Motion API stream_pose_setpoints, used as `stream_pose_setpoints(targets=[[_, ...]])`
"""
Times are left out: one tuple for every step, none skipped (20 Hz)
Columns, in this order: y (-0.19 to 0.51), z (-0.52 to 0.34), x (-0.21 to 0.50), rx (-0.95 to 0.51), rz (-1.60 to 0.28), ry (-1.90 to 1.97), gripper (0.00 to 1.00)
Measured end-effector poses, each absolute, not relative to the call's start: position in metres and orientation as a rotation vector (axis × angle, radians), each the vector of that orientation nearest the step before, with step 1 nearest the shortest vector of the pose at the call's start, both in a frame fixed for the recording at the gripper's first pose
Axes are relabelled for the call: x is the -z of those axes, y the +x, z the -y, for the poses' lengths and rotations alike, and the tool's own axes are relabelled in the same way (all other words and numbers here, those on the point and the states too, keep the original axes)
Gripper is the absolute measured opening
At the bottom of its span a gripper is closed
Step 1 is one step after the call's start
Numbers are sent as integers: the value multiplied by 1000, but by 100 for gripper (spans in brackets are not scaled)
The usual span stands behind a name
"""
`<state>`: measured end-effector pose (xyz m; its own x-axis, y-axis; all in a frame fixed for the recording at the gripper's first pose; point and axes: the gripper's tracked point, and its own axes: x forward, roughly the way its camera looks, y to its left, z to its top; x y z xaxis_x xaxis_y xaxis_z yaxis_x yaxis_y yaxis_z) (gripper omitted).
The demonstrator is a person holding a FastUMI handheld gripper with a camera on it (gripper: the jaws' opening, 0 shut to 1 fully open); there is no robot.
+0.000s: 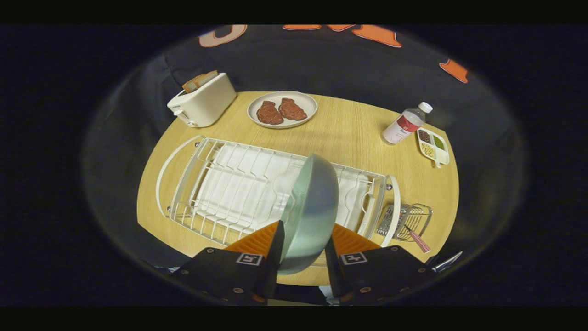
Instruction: Take the plate from the dish rack, then take the spoon from the basket and place it into the plate.
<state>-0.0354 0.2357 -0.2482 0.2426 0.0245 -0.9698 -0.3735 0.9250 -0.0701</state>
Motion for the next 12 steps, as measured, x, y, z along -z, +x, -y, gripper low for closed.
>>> stream_pose_setpoints(targets=[[-36,-235,247,-275,-1299,-319,45],[-35,-231,243,-267,-1291,-317,44],[-33,-226,239,-249,-1283,-311,42],[-31,-220,235,-228,-1273,-300,41],[-28,-212,231,-203,-1263,-289,39],[-26,-202,227,-174,-1258,-283,37],[-24,-191,223,-151,-1248,-286,36],[-25,-184,221,-145,-1240,-280,33],[-28,-178,218,-149,-1242,-279,27],[-34,-174,218,-159,-1256,-256,25],[-42,-171,217,-162,-1266,-231,24],[-46,-167,217,-167,-1264,-211,24]])
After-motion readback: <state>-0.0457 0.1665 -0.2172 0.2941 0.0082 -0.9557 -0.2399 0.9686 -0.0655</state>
